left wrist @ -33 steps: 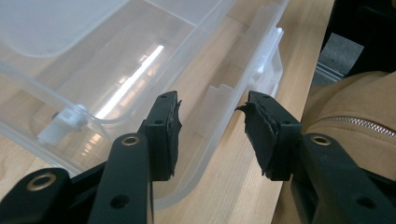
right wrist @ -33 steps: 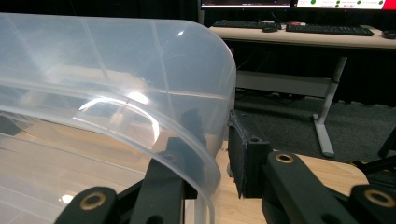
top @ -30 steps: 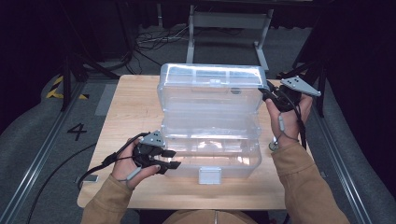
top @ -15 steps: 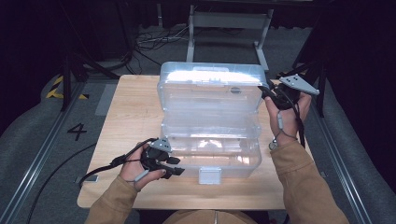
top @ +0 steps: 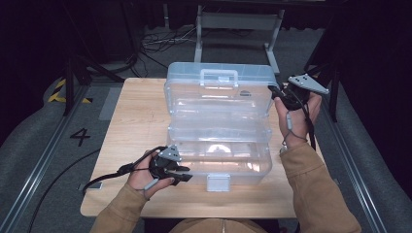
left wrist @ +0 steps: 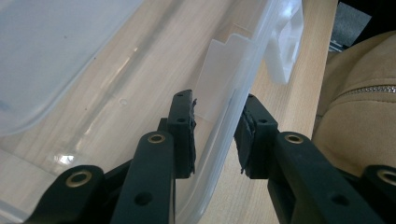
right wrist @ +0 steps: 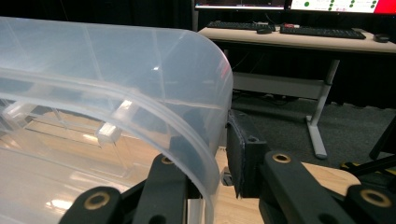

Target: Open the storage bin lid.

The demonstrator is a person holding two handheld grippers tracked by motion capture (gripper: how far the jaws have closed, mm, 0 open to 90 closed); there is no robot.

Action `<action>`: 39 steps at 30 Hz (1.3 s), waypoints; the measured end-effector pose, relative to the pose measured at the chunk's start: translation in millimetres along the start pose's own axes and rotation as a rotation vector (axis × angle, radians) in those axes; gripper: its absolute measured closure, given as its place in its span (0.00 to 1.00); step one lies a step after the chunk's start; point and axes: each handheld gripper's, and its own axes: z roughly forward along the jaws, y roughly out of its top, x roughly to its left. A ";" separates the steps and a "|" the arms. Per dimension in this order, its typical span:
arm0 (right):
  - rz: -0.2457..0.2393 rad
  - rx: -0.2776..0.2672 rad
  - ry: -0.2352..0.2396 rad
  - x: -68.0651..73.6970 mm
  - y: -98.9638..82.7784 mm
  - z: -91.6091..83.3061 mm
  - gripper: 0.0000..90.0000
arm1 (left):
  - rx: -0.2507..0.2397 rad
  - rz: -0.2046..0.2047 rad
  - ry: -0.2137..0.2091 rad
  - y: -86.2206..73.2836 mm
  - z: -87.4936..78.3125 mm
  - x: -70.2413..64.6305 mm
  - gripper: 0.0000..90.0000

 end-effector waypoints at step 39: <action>0.025 0.139 -0.009 -13.4 16.9 43.7 0.88 | -0.004 -0.024 -0.020 -0.4 0.3 1.7 0.79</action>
